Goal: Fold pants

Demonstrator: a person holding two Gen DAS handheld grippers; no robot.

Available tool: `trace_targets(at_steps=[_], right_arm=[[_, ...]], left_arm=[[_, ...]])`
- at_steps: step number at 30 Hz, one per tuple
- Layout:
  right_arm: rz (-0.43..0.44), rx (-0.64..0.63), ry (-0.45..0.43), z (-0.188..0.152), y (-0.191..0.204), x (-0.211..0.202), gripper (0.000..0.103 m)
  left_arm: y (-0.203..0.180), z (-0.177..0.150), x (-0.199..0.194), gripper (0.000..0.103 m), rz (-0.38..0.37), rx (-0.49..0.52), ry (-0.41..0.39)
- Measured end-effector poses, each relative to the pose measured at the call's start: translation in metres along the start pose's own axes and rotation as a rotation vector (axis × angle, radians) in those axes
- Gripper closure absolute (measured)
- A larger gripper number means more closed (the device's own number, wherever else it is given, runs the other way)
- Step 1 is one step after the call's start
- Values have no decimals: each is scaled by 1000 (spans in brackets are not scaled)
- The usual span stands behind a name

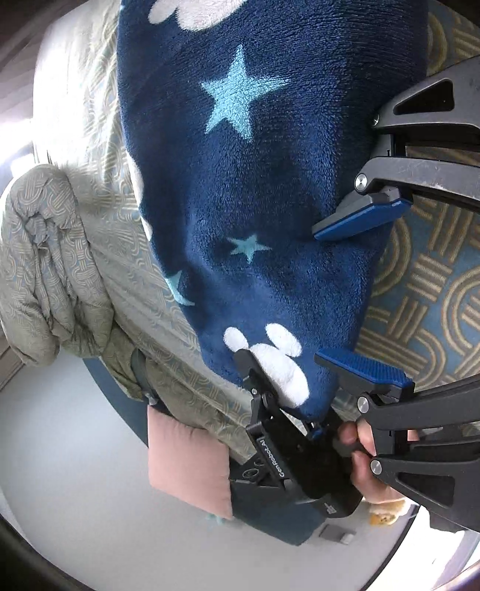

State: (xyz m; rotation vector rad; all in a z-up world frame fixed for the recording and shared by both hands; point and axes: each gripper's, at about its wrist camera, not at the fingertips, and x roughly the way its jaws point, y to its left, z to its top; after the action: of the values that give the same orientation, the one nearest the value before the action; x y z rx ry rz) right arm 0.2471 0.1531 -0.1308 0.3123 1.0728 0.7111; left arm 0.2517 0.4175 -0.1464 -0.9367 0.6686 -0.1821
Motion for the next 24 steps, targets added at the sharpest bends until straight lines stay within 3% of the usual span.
trace_targets(at_steps=[3,6,10,19,24], right_arm=[[5,67,59,14,9,2,38],[120,162,62,36,16,-10,34],[99,187,62,74,36,-14,22],[-141,66,319,125,92,57,21],[-323,-73,528,130,115,116,21]], left_arm=[[-11,-2,-3,79,-11,61,-14],[-21,1,-2,79,-21,104,-21],[-23,4,0,79,-41,121,-24],[-18,0,-5,79,-60,106,-20],[-13,-2,-6,79,-75,82,-15]])
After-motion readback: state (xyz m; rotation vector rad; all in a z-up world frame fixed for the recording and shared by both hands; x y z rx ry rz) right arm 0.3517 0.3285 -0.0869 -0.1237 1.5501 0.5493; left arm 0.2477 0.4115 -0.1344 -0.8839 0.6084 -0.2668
